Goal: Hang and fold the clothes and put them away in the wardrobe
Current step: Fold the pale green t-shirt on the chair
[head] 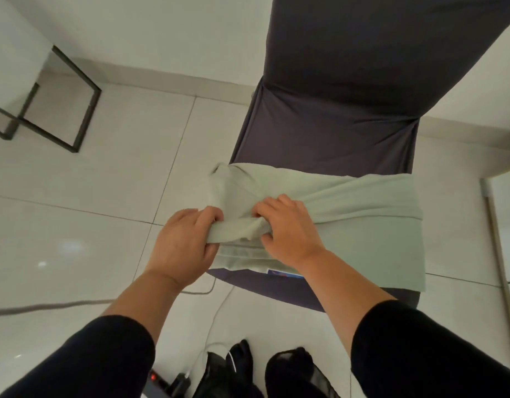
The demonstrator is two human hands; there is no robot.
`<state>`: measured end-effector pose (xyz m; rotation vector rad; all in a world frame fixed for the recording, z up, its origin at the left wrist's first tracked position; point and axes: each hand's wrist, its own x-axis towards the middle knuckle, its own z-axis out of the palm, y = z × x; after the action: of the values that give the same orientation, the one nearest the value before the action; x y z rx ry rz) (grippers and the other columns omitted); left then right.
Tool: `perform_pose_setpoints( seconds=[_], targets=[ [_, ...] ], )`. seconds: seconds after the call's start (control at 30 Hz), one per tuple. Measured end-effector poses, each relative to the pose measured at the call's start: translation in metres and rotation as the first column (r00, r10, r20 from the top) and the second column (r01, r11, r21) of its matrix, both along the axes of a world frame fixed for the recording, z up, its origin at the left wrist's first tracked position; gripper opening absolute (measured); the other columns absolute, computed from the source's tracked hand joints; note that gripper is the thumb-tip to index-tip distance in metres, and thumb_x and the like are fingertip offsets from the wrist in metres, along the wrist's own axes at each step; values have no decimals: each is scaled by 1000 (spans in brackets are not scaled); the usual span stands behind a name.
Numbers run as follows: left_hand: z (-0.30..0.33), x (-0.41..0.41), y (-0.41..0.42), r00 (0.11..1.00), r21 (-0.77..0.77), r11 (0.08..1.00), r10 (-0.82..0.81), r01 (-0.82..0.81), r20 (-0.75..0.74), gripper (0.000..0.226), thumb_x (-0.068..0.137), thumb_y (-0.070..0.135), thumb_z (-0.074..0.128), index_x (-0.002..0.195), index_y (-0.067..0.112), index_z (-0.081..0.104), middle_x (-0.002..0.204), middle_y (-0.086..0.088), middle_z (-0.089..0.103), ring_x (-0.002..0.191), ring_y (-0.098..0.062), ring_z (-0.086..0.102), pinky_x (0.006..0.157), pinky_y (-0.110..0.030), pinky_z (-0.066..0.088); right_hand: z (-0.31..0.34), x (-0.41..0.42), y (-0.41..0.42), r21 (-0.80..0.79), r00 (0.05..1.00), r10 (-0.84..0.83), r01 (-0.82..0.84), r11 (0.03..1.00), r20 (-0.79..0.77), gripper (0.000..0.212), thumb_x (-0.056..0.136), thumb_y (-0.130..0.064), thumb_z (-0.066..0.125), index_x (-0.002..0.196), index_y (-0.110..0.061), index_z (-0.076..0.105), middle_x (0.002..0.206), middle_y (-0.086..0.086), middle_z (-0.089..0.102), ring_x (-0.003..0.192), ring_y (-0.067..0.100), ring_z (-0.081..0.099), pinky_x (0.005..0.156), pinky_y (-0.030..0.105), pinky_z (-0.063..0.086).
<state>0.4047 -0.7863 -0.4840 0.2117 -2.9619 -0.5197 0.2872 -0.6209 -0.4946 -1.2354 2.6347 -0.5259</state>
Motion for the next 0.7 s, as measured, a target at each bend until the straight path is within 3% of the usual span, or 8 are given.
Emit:
perform_pose_setpoints(
  seconds=[0.1, 0.3, 0.4, 0.47, 0.57, 0.6, 0.63, 0.7],
  targets=[
    [0, 6, 2, 997, 63, 996, 69, -70, 20, 27, 76, 16, 54, 100, 26, 48, 69, 4, 62, 52, -21, 48, 53, -24, 35, 5, 4, 7, -81, 996, -67, 72, 994, 57, 33, 69, -10, 54, 100, -21, 61, 87, -4, 63, 87, 22, 54, 82, 37, 45],
    [-7, 2, 8, 940, 468, 820, 331, -329, 81, 27, 70, 2, 62, 87, 23, 63, 83, 11, 58, 76, -9, 55, 66, -16, 41, 2, -5, 17, -56, 965, -203, 215, 975, 163, 41, 67, 2, 51, 98, -22, 57, 85, -1, 64, 81, 23, 56, 76, 37, 48],
    [-1, -7, 7, 841, 640, 608, 529, -469, 114, 17, 77, 5, 62, 72, 20, 60, 66, 14, 58, 62, -1, 53, 61, -12, 41, 1, -10, 16, -139, 829, -382, 471, 871, 408, 20, 79, -8, 53, 92, -23, 53, 64, -2, 57, 57, 17, 48, 58, 30, 43],
    [2, -21, 3, 758, 746, 428, 634, -510, 155, 27, 86, 26, 63, 63, 17, 52, 54, 14, 46, 54, -2, 42, 58, -19, 41, 1, -15, 10, -178, 711, -458, 624, 761, 533, 7, 88, -26, 57, 87, -21, 52, 53, -1, 48, 48, 13, 38, 49, 22, 34],
    [0, -43, -5, 695, 858, -35, 570, -513, 438, 39, 89, 55, 51, 87, 17, 63, 84, 1, 63, 77, -15, 57, 77, -34, 51, -6, -24, 7, -108, 663, -515, 663, 741, 543, 15, 92, -34, 53, 86, -20, 55, 53, -3, 49, 50, 13, 42, 52, 27, 34],
    [-3, -45, -4, 695, 834, -118, 497, -539, 520, 38, 91, 53, 49, 99, 19, 63, 95, -2, 65, 84, -17, 60, 81, -34, 51, -8, -25, 6, -84, 664, -512, 651, 755, 546, 12, 92, -32, 52, 88, -21, 55, 53, -5, 47, 51, 12, 43, 54, 28, 34],
    [-8, -45, -1, 694, 807, -113, 453, -579, 560, 32, 92, 47, 50, 106, 20, 61, 104, -3, 64, 90, -18, 60, 83, -36, 51, -10, -26, 6, -63, 658, -509, 643, 763, 554, 13, 91, -34, 53, 92, -22, 57, 56, -7, 46, 54, 12, 44, 56, 27, 34],
    [-17, -42, 5, 684, 753, 71, 481, -654, 549, 23, 90, 30, 52, 109, 18, 58, 110, -3, 62, 97, -20, 58, 88, -38, 50, -12, -26, 3, -15, 646, -512, 629, 778, 566, 23, 87, -42, 59, 99, -22, 59, 66, -12, 46, 66, 11, 48, 63, 25, 37]
  ],
)
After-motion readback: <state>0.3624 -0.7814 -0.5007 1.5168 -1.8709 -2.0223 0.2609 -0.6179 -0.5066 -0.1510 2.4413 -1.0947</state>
